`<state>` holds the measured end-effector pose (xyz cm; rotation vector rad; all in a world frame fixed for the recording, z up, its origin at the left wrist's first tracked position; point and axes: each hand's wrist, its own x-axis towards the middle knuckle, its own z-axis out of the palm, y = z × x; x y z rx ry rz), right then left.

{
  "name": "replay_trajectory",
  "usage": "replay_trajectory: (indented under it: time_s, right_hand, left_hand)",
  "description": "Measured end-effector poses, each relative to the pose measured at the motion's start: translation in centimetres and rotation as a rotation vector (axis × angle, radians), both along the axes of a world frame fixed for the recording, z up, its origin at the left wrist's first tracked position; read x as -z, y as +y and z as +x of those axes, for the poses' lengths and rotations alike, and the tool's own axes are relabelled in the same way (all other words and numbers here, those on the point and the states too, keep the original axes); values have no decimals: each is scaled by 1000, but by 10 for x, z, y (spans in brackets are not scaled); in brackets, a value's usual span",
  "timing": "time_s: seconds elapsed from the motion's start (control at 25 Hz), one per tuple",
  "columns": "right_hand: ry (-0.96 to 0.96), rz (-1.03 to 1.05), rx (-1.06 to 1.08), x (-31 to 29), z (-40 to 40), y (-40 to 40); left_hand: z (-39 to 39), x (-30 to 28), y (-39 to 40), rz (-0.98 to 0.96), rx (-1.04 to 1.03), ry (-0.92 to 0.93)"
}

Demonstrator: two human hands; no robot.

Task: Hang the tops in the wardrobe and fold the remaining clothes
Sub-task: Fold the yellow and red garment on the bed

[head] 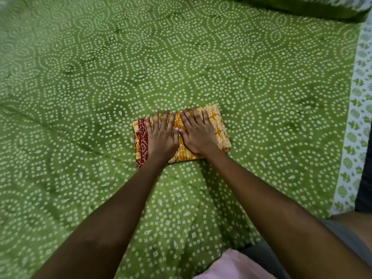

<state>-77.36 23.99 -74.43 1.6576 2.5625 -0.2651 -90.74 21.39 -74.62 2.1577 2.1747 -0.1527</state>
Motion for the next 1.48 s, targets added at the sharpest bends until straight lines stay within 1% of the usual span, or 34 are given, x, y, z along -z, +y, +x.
replay_trajectory:
  time_s: [0.08,0.12,0.16,0.24,0.32,0.36,0.4,0.44,0.48,0.56,0.6,0.64,0.68,0.72,0.8,0.84,0.88,0.96,1.08,1.2,1.32,1.48]
  right_hand:
    - [64,-15,36,-5,5,7]
    - [114,-25,113,-7,12,11]
    - [173,-42,219,-7,22,14]
    - [272,-104,368,-7,50,11]
    - [382,-110,406,-7,71,-7]
    - [476,-90,437,-8,74,-19]
    - [581,-93,494,-9,73,-29]
    - [677,-148,581,-9,71,-35]
    - [773,-236,671,-11,67,-38]
    - [948,-466,820,-24,66,-33]
    - [1017,-563,865,-32,70,-29]
    - [1066,-655,880,-43,74,-24]
    - [1073,-740,860,-49,81,-18]
    - [1070,-834,814,-57,86,-17]
    - [1075,-964,774,-61,99,-21]
    - [1107,-989,780,-61,107,-21]
    - [1125,-975,791,-60,118,-22]
    - [1149,-918,798,-64,149,-23]
    - [1187,-851,829,-92,201,-28]
    - [1221,-738,871,-119,252,-30]
    - [1338,-650,854,-144,310,-23]
    - [1394,-569,791,-174,392,-6]
  left_hand:
    - [-3,-5,-6,45,-35,-14]
    - [-8,-7,-12,83,-117,-52]
    - [-13,-10,-16,111,-240,-120]
    - [-18,-19,-26,80,-472,-292]
    - [-14,-27,-38,60,-552,-378]
    - [-15,-24,-41,81,-561,-396]
    - [-17,-26,-43,86,-590,-431]
    - [-21,-28,-44,54,-629,-498]
    - [-30,-27,-44,12,-652,-603]
    - [-50,-34,-39,-69,-713,-949]
    - [-55,-41,-37,-175,-742,-1097]
    - [-59,-45,-36,-266,-757,-1181]
    - [-58,-48,-37,-328,-744,-1213]
    - [-54,-51,-40,-336,-732,-1240]
    - [-40,-51,-45,-321,-739,-1318]
    - [-30,-52,-47,-306,-746,-1337]
    - [-22,-51,-44,-280,-743,-1345]
    - [0,-57,-34,-221,-666,-1360]
    - [56,-87,-16,-156,-530,-1431]
    - [108,-114,3,-148,-387,-1478]
    - [163,-140,23,-126,-287,-1498]
    - [246,-169,45,-58,-200,-1538]
